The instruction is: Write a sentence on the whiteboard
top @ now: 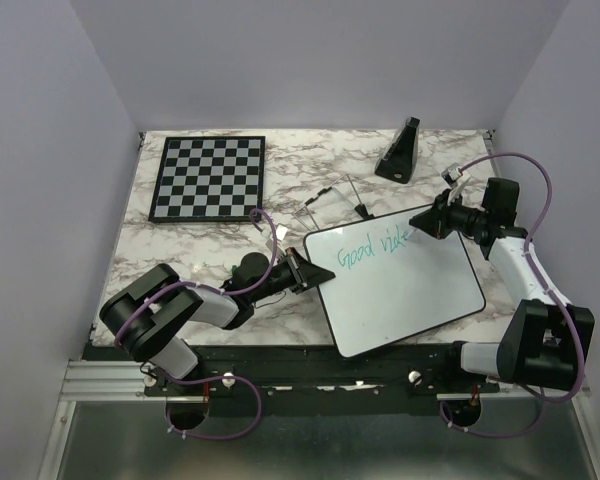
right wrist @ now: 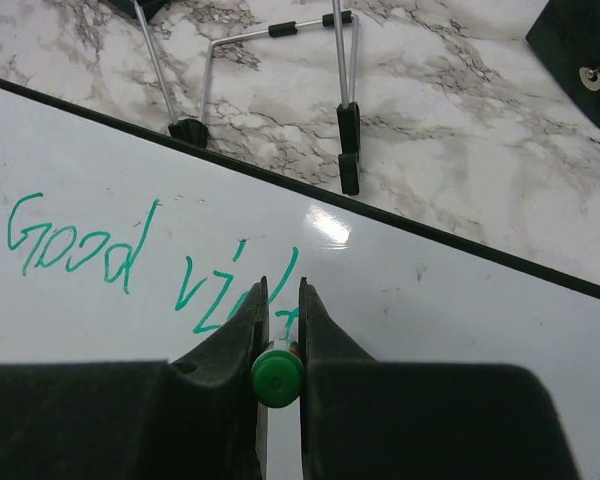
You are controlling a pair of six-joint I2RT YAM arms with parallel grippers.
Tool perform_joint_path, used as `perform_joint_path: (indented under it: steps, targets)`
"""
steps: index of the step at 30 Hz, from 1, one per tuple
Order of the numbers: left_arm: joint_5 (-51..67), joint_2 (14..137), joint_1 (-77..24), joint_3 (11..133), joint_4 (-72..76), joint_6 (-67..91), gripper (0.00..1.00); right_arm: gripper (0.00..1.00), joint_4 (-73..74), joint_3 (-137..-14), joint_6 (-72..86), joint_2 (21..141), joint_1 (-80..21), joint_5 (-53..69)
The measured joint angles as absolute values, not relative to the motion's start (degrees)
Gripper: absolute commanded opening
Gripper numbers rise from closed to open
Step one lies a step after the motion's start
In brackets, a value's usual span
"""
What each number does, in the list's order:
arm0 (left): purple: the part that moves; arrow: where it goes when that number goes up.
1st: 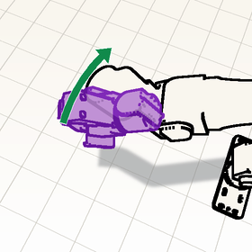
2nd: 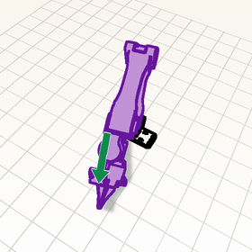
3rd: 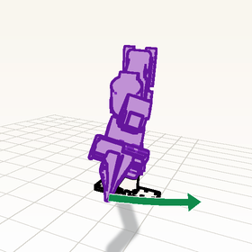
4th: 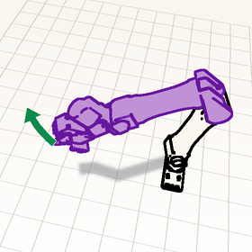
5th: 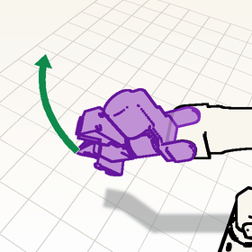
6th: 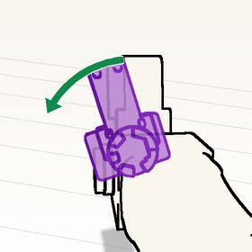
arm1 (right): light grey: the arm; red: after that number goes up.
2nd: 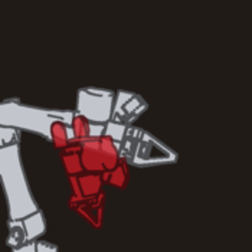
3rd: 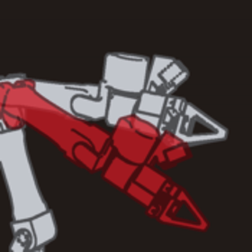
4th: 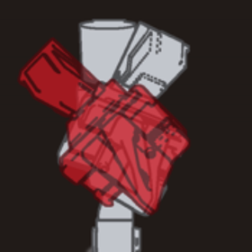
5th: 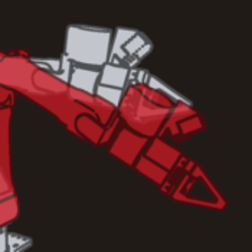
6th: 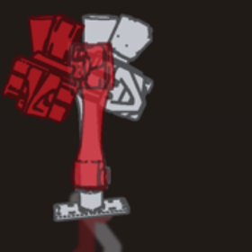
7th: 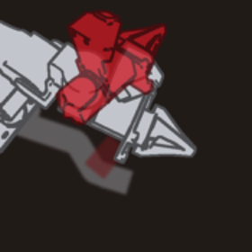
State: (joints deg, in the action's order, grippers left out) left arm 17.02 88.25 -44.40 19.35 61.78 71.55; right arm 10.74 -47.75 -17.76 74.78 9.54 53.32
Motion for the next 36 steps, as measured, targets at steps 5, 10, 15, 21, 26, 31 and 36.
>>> perform_joint_path:
  steps: [5, 10, 15, 21, 26, 31, 36]
  targets:
    - [17.0, 88.2, -44.4, 19.4, 61.8, 71.4, 0.00, 0.01, 11.9, -47.7, -18.1, 74.1, 9.6, 51.7]
    - [17.0, 88.2, -44.4, 19.4, 61.8, 71.4, 0.00, 0.01, 12.1, -47.7, -18.0, 73.7, 9.9, 50.7]
    - [17.0, 88.2, -44.5, 19.4, 62.0, 71.1, 0.00, 0.01, 11.4, -47.7, -16.6, 72.7, 10.2, 50.7]
    - [17.0, 88.2, -44.6, 19.4, 62.0, 71.0, 0.00, 0.01, 8.2, -47.7, -14.5, 72.0, 10.3, 48.8]
    - [17.0, 88.2, -44.6, 19.4, 62.1, 71.0, 0.00, 0.00, 6.5, -47.7, -13.7, 72.7, 10.2, 46.2]
    - [17.0, 88.2, -44.6, 19.4, 62.1, 71.0, 0.00, 0.00, 5.7, -48.0, -13.4, 74.5, 10.2, 45.5]
    - [17.0, 88.2, -44.6, 19.4, 62.0, 71.2, 0.00, 0.00, 5.2, -48.4, -13.0, 75.3, 10.3, 45.9]
